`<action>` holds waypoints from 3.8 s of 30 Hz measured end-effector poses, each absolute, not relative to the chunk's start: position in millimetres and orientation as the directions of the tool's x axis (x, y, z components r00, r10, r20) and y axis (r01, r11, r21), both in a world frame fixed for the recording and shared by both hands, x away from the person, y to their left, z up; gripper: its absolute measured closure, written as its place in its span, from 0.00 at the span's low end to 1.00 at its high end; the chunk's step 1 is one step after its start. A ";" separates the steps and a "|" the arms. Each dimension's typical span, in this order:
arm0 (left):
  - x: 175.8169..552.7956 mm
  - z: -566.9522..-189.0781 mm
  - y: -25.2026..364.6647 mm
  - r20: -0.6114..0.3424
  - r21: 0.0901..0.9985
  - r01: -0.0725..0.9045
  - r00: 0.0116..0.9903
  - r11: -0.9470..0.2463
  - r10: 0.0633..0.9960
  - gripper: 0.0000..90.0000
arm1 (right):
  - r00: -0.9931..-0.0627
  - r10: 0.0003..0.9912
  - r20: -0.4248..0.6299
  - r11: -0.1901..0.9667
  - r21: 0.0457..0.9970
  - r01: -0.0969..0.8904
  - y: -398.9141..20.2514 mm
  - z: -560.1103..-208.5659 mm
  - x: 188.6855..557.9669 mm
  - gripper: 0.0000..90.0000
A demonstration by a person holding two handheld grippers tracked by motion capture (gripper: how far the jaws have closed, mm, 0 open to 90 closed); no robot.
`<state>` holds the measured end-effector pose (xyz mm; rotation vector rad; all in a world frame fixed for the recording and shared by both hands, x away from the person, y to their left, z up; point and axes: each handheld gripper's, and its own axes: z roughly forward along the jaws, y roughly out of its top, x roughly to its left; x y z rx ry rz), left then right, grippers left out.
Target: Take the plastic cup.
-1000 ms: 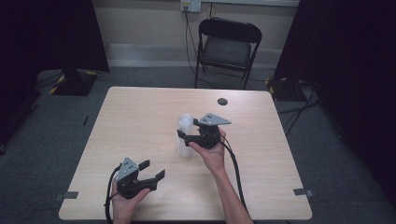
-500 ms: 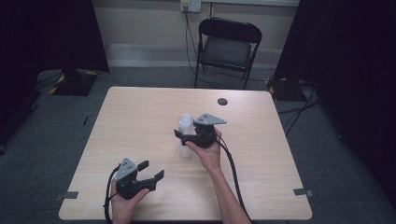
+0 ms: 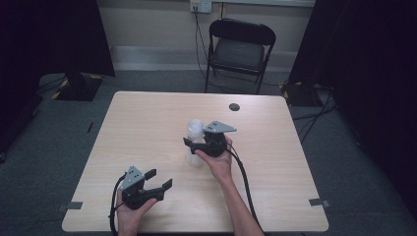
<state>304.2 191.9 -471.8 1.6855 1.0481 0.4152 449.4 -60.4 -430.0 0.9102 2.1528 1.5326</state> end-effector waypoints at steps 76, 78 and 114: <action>309.0 -468.1 183.1 -0.193 0.907 0.414 0.576 -0.080 0.794 0.27 | -0.729 0.683 0.049 0.159 0.964 0.214 -64.2 -381.4 449.0 0.36; 309.0 -468.0 183.3 -0.191 0.908 0.412 0.575 -0.079 0.795 0.27 | -0.730 0.682 0.033 0.167 0.966 0.199 -63.7 -379.9 448.6 0.36; 310.6 -463.1 174.4 -0.174 0.925 0.372 0.592 -0.076 0.787 0.28 | -0.728 0.679 0.090 0.078 0.978 0.193 -75.0 -347.9 447.0 0.38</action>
